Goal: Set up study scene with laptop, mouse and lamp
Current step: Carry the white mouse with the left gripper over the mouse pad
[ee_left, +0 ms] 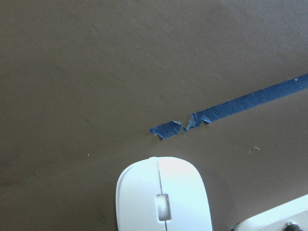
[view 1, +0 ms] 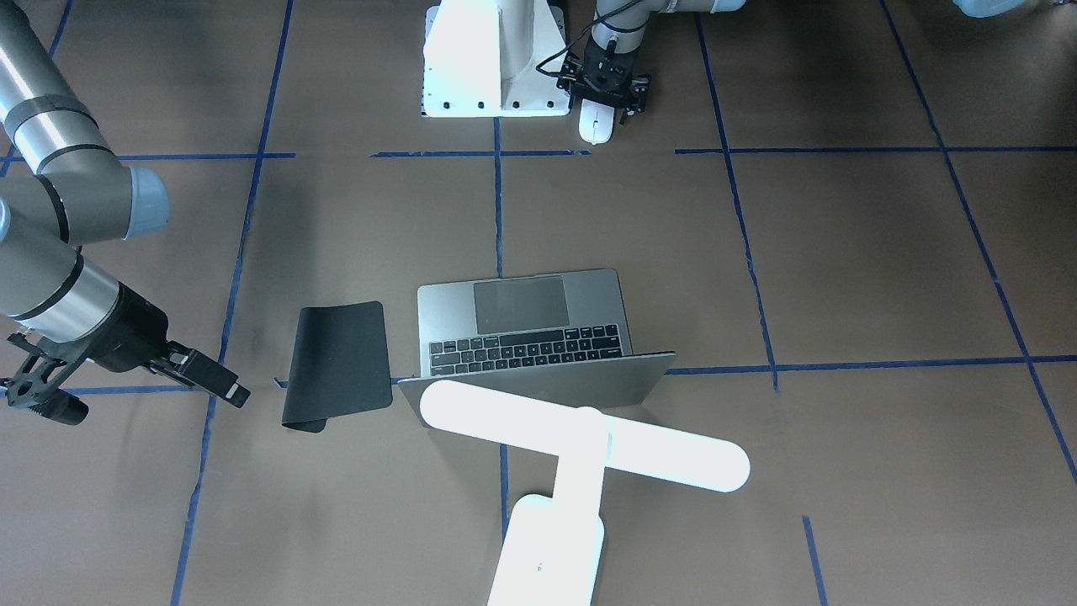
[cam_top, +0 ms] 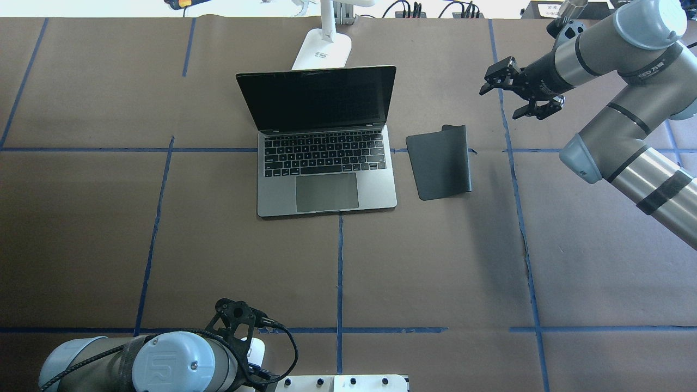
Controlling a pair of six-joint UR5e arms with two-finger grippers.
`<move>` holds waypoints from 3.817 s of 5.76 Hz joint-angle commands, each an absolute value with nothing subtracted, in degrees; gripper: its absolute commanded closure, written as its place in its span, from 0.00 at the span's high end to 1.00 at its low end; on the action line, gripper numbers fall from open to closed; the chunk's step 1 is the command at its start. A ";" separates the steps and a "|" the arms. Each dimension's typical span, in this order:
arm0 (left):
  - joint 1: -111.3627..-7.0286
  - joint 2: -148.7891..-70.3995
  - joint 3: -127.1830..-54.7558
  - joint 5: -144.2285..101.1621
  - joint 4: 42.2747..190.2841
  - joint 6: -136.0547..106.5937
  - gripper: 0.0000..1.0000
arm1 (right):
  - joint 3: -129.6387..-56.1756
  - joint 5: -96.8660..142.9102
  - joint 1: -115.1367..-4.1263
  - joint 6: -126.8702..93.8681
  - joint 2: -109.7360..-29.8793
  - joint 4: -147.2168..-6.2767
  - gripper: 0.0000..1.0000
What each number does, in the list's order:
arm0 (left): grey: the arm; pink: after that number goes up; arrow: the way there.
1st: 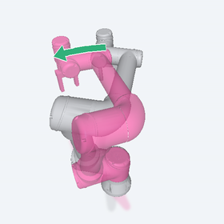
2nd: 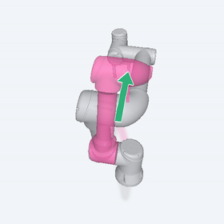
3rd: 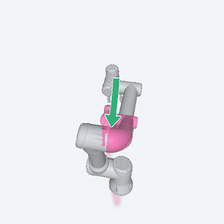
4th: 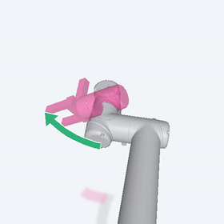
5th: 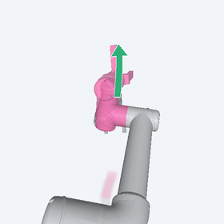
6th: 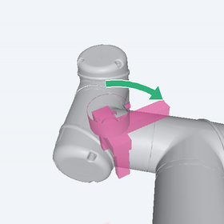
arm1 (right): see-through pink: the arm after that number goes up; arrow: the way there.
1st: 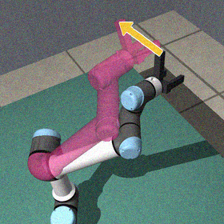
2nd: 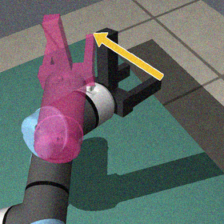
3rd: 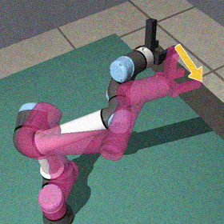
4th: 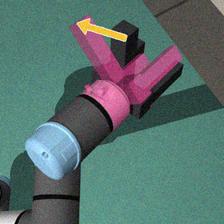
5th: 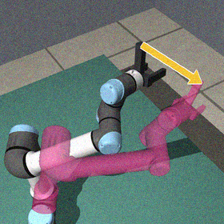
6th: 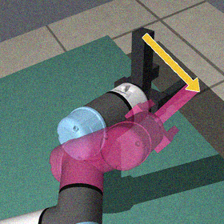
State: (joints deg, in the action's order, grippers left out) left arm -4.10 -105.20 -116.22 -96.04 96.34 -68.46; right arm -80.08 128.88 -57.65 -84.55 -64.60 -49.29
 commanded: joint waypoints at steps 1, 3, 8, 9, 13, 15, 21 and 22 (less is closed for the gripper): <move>-4.04 -105.21 -115.93 -96.06 96.24 -68.47 0.94 | -81.03 129.11 -57.74 -84.55 -64.69 -49.31 1.00; -4.04 -105.03 -115.84 -96.15 96.24 -68.38 0.91 | -81.47 129.11 -57.74 -84.64 -64.69 -49.39 1.00; -5.35 -105.11 -117.67 -96.33 93.19 -67.76 0.24 | -81.74 129.20 -57.74 -84.64 -64.51 -49.39 1.00; -6.32 -105.64 -120.12 -96.33 90.90 -67.76 0.23 | -81.74 129.20 -57.74 -84.73 -64.51 -49.39 1.00; -13.96 -118.17 -115.17 -96.42 90.61 -65.40 0.16 | -81.74 135.69 -63.00 -83.16 -66.88 -48.87 1.00; -16.51 -126.09 -107.88 -96.59 90.96 -65.30 0.14 | -81.65 138.86 -66.00 -77.90 -69.77 -48.87 1.00; -23.63 -156.85 -67.33 -98.00 100.12 -71.27 0.10 | -81.65 139.13 -67.06 -73.31 -73.47 -48.78 1.00; -25.12 -159.76 -59.75 -98.09 105.42 -72.32 0.11 | -81.39 139.04 -66.97 -73.30 -73.39 -48.78 1.00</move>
State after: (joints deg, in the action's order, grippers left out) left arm -23.69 -156.53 -67.47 -98.04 100.22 -71.27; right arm -81.58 139.11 -66.97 -73.48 -73.30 -48.78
